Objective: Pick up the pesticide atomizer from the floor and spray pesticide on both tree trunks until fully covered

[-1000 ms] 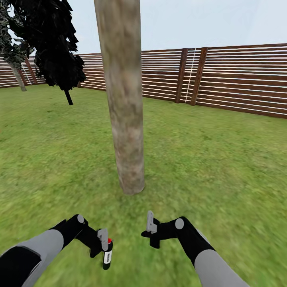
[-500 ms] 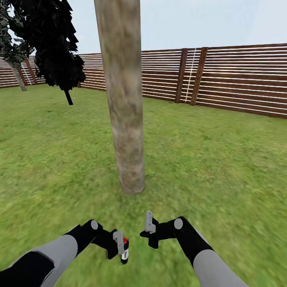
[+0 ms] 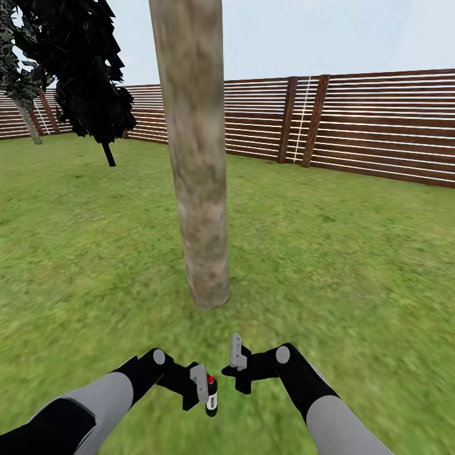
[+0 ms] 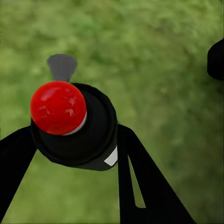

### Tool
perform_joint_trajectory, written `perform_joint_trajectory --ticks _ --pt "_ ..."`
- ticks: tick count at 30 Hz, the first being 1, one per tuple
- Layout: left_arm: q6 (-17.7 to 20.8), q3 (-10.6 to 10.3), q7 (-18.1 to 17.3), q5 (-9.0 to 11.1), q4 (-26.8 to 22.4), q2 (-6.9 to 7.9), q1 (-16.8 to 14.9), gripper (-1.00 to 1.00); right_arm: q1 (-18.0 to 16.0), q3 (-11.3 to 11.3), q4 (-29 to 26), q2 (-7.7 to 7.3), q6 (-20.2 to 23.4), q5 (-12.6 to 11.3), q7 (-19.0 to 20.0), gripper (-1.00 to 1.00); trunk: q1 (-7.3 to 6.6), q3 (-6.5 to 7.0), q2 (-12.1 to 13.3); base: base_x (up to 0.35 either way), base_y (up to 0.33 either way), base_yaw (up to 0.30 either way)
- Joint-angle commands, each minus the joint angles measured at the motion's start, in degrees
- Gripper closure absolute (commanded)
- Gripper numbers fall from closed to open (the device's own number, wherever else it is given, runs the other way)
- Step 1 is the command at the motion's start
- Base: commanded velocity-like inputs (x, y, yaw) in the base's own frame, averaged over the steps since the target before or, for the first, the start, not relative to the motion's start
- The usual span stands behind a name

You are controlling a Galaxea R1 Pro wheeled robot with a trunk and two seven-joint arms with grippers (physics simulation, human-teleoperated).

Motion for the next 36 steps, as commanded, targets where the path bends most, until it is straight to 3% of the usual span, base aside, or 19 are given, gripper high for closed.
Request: perform_joint_trajectory --ticks 1,18,20,24,34,36 --pt "-0.64 0.07 -0.01 0.12 0.0 0.0 0.0 1.0 0.02 0.0 0.0 0.0 -0.02 0.0 0.0 1.0 0.0 0.0 0.0 0.0 0.0 0.0" --pt "-1.88 0.29 -0.01 0.33 0.0 -1.01 0.0 1.0 0.03 0.0 0.0 0.0 -0.03 0.0 0.0 1.0 0.0 0.0 0.0 0.0 0.0 0.0" --pt "-1.91 0.71 -0.01 1.42 -0.65 -1.12 0.0 1.0 0.03 0.0 0.0 0.0 -0.03 0.0 0.0 1.0 0.0 0.0 0.0 0.0 0.0 0.0" --pt "-2.0 0.96 -0.09 2.97 -1.12 -1.14 0.0 1.0 0.03 0.0 0.0 0.0 -0.03 0.0 0.0 1.0 0.0 0.0 0.0 0.0 0.0 0.0" --pt "-2.0 0.95 -0.1 3.05 -1.14 -1.01 0.0 1.0 0.03 0.0 0.0 0.0 -0.03 0.01 0.0 1.0 0.0 0.0 0.0 0.0 0.0 0.0" --pt "-1.99 0.86 -0.1 2.96 -0.87 -0.39 0.0 1.0 0.03 0.0 0.0 0.0 -0.03 0.0 0.0 1.0 0.0 0.0 0.0 0.0 0.0 0.0"
